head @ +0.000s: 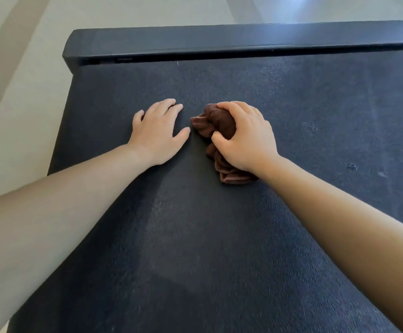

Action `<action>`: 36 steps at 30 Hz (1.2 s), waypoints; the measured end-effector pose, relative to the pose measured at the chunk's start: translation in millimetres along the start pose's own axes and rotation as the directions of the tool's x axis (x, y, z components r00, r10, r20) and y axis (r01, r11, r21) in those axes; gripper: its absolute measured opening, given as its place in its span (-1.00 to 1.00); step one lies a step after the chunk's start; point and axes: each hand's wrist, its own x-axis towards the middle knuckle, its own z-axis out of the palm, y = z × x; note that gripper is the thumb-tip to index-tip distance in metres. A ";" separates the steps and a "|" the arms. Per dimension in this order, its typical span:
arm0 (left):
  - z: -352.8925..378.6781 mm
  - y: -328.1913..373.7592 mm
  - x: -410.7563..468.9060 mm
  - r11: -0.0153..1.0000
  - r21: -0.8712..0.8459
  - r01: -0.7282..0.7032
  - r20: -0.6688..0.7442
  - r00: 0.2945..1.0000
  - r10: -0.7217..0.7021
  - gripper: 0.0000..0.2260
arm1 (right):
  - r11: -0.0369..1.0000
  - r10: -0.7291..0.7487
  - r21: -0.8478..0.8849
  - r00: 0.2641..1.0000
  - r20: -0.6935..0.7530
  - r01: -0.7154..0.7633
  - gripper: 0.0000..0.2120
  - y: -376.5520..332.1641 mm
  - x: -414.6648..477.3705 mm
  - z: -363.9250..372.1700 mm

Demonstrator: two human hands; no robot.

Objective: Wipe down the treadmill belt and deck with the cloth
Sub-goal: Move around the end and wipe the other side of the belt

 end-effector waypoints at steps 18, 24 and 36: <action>2.0 3.4 -0.4 0.996 -0.031 0.084 -0.062 0.994 -0.086 -0.51 | 0.997 -0.059 0.059 0.997 0.045 0.056 -0.50 4.7 123.6 25.8; 1.8 3.4 -1.0 0.994 -0.010 0.105 0.002 0.994 -0.105 -0.49 | 0.988 -0.151 0.054 0.978 0.142 0.144 -0.45 -4.0 169.8 37.3; 5.0 0.1 0.0 0.996 -0.042 0.083 -0.014 0.996 -0.084 -0.49 | 1.000 -0.006 -0.013 0.995 0.102 0.008 -0.42 8.8 110.0 10.0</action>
